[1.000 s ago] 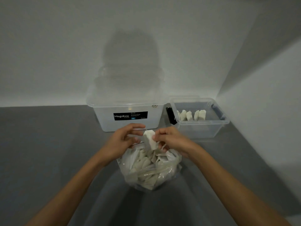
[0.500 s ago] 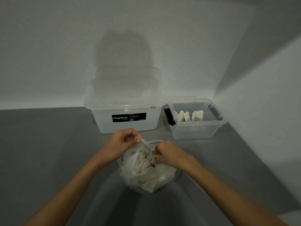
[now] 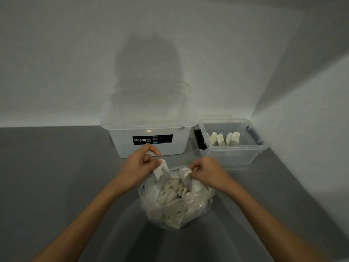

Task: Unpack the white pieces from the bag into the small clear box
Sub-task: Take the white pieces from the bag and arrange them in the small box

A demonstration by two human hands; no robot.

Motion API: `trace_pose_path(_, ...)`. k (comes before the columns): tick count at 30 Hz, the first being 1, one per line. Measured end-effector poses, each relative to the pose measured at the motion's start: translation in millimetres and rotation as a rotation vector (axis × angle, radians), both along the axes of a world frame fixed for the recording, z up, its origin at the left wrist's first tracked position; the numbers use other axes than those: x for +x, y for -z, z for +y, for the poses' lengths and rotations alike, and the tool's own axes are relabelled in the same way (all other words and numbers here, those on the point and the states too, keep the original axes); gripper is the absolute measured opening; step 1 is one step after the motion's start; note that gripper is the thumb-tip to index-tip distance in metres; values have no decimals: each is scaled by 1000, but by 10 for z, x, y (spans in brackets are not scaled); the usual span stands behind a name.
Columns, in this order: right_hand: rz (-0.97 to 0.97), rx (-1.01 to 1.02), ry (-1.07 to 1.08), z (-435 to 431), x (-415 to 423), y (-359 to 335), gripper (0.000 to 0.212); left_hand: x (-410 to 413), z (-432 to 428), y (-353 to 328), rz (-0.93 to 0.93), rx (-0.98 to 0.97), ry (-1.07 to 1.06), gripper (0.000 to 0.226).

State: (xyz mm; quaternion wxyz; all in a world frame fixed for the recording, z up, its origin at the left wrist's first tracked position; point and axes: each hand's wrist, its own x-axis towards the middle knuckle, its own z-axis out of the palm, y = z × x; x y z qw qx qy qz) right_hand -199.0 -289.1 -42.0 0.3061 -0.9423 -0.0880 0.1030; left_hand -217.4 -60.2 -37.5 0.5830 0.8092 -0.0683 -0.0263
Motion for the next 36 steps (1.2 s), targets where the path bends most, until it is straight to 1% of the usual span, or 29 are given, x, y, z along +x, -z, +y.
trace_pose_path(2, 130, 255, 84, -52, -22, -153, 13, 24, -21, -56, -23, 40, 18, 9)
trace_pose_path(4, 260, 496, 138, -110, -41, -262, 12, 55, -57, -102, -49, 84, 27, 18)
trace_pose_path(7, 316, 651, 163, -200, -47, -360, 15, 89, -147, -187, -108, 169, 28, 24)
trace_pose_path(10, 334, 749, 170, -273, -36, -437, 19, 131, -257, -275, -146, 189, -9, 21)
trace_pose_path(12, 330, 779, 165, -316, -21, -505, 22, 158, -345, -369, -157, 153, -23, 16)
trace_pose_path(14, 317, 813, 153, -363, 8, -588, 22, 189, -455, -501, -143, 112, 22, 10)
trace_pose_path(17, 312, 875, 151, -461, 89, -698, 21, 284, -635, -667, -96, 94, 128, 14)
trace_pose_path(19, 312, 900, 160, -561, 161, -752, 21, 383, -754, -736, -67, 77, 163, 13)
trace_pose_path(22, 281, 948, 243, -801, 304, -802, 18, 577, -924, -813, -50, -19, 156, 12)
trace_pose_path(24, 245, 992, 321, -1012, 425, -836, 15, 740, -1055, -861, -43, -33, 137, 20)
trace_pose_path(26, 189, 1012, 390, -1244, 561, -875, 13, 922, -1231, -897, -49, 10, 135, 27)
trace_pose_path(28, 120, 973, 445, -1471, 708, -898, 12, 1125, -1450, -891, -55, 75, 143, 25)
trace_pose_path(31, 63, 928, 498, -1755, 924, -856, 14, 1447, -1824, -765, -45, 233, 172, 16)
trace_pose_path(36, 64, 921, 496, -2062, 1187, -726, 17, 1930, -2383, -327, -16, 541, 249, 11)
